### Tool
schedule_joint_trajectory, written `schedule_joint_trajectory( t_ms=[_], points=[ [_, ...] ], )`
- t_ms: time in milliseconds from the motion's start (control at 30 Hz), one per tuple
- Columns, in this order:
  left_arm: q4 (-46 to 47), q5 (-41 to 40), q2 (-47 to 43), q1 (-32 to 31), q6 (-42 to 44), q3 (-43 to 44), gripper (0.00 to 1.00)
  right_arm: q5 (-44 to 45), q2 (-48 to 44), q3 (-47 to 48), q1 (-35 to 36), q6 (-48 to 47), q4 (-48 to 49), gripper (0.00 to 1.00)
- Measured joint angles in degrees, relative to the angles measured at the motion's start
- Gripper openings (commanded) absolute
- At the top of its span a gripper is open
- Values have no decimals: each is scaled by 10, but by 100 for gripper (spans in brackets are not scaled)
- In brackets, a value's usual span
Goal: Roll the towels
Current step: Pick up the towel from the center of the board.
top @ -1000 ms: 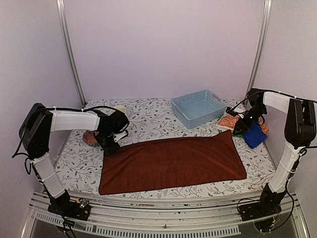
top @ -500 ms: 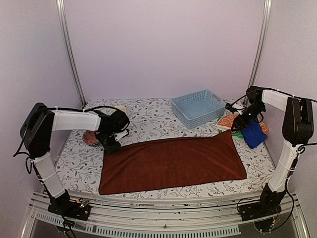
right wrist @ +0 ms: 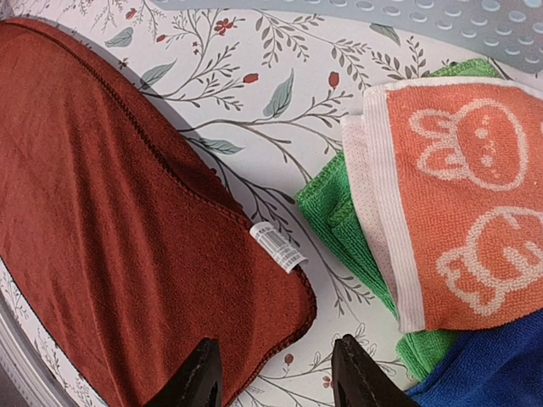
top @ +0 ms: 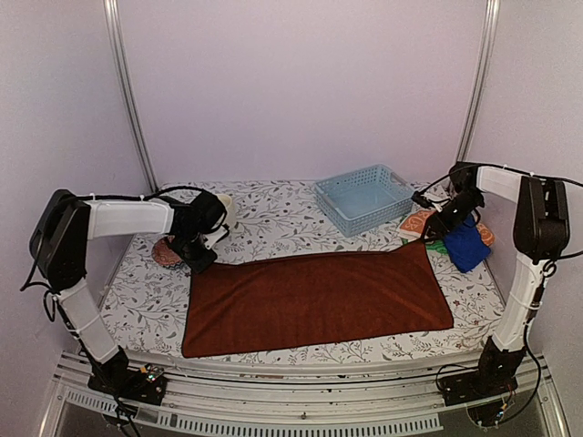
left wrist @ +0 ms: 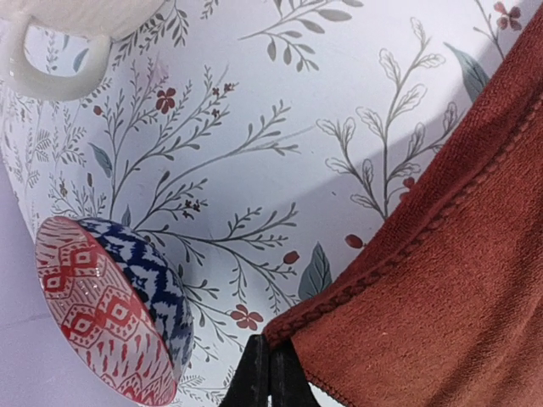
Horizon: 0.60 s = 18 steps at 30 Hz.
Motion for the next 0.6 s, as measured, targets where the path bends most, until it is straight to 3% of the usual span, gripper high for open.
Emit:
schedule_joint_trajectory(
  t_ms=[167,300,400,533,600],
  points=[
    [7,11,-1,4,-8,0,0,-6,27,17,0,7,4,46],
    [8,16,-6,5,-11,0,0,-10,44,22,0,12,9,39],
    [13,19,-12,9,-13,0,0,-12,55,29,0,15,13,30],
    [22,26,-14,17,-13,0,0,-19,64,35,0,18,20,8],
    [23,27,-14,21,-13,0,0,-25,66,37,0,15,22,3]
  ],
)
